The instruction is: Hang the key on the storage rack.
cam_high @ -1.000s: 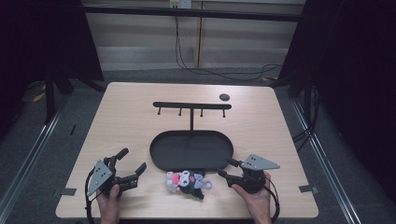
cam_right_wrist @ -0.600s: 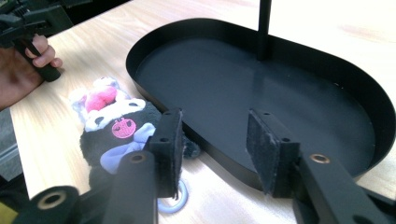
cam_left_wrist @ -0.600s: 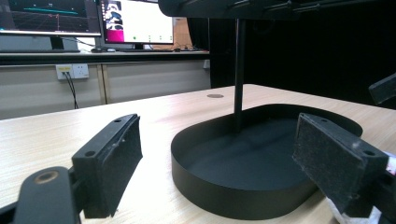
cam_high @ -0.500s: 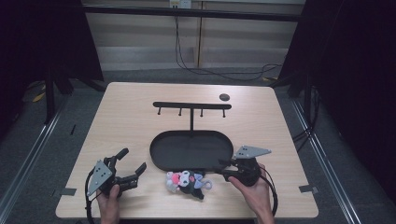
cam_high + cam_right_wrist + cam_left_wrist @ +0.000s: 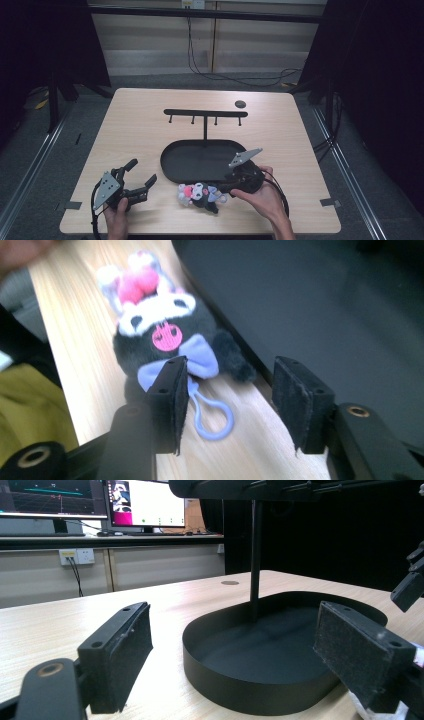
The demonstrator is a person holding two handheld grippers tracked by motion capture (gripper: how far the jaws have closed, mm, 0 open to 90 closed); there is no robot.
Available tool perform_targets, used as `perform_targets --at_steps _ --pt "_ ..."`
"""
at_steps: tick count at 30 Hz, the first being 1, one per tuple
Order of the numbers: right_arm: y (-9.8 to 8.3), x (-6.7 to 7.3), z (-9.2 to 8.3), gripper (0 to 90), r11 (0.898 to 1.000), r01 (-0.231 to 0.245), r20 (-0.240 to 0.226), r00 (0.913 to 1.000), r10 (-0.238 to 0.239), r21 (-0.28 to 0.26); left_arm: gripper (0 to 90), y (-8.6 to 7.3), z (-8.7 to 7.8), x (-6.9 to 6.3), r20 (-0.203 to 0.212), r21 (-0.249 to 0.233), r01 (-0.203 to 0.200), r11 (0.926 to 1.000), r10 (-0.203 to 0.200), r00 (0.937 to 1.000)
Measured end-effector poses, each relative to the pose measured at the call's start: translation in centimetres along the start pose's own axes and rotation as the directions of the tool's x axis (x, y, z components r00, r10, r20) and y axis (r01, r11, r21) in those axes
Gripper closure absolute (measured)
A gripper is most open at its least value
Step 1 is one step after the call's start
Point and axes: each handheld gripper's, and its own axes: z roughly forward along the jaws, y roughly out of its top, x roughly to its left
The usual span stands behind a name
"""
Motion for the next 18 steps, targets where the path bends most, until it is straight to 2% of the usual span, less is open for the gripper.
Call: perform_targets --at_steps 2,3,4,5,8,13,18 --pt "0.4 0.2 0.1 57.8 0.999 0.026 -0.008 0.9996 -0.026 0.029 15.2 0.0 0.0 0.0 0.0 0.0 0.0 1.0 0.0 1.0" --pt "0.5 0.2 0.1 59.9 0.999 0.031 -0.029 0.9991 -0.03 0.039 15.2 0.0 0.0 0.0 0.0 0.0 0.0 1.0 0.0 1.0" --pt "0.7 0.3 0.2 63.1 0.996 0.043 -0.043 0.9983 -0.04 0.073 15.2 0.0 0.0 0.0 0.0 0.0 0.0 1.0 0.0 1.0" --pt "0.8 0.3 0.3 64.4 0.995 0.055 -0.04 0.9979 -0.051 0.088 15.2 0.0 0.0 0.0 0.0 0.0 0.0 1.0 0.0 1.0" --pt "1.0 0.4 0.9 67.8 0.987 0.072 -0.07 0.9956 -0.063 0.143 15.2 0.0 0.0 0.0 0.0 0.0 0.0 1.0 0.0 1.0" --pt "1.7 0.6 2.0 71.4 0.961 0.112 -0.104 0.9906 -0.088 0.255 15.2 0.0 0.0 0.0 0.0 0.0 0.001 1.0 -0.001 1.0" --pt "2.2 0.3 2.8 72.8 0.932 0.149 -0.128 0.9854 -0.112 0.331 15.3 0.0 0.0 0.0 0.0 0.0 0.0 1.0 0.0 1.0"
